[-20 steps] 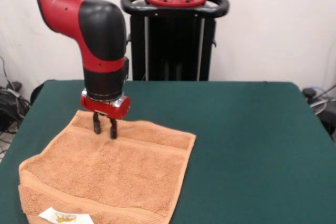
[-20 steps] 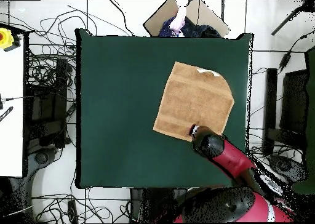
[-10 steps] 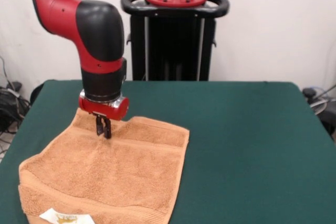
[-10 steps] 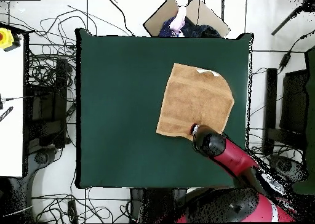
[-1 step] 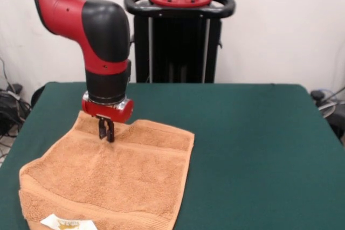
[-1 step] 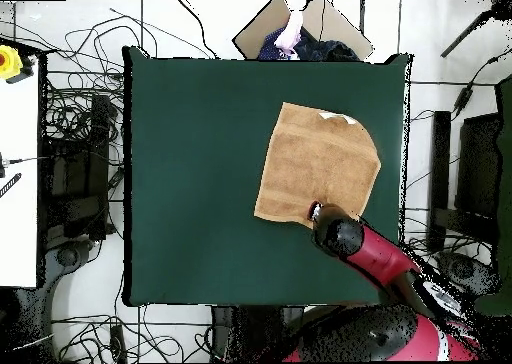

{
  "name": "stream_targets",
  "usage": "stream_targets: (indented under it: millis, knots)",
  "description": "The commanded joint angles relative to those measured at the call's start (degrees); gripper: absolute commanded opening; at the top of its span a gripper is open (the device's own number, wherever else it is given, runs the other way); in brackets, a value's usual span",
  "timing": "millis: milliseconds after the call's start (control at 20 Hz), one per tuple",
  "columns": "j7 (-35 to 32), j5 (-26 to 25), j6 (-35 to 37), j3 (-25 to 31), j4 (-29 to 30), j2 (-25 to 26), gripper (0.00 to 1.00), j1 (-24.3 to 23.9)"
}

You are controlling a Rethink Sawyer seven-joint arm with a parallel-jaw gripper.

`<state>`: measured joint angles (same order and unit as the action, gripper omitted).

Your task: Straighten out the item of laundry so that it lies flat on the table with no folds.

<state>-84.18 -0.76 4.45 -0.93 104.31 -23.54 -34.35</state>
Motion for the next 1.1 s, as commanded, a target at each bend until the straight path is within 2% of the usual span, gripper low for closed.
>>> stream_targets:
  millis: [50,400,750,1100]
  knots:
    - [-12.1,-0.5,-4.9,1.0,1.8,2.9,0.00,3.3]
    - [-14.7,2.3,-6.1,0.3,4.6,1.2,0.00,7.2]
    - [-14.0,1.2,-6.1,0.3,8.6,-2.2,0.00,9.0]
    - [-14.4,1.7,-7.9,-0.3,9.9,-2.0,0.00,11.1]
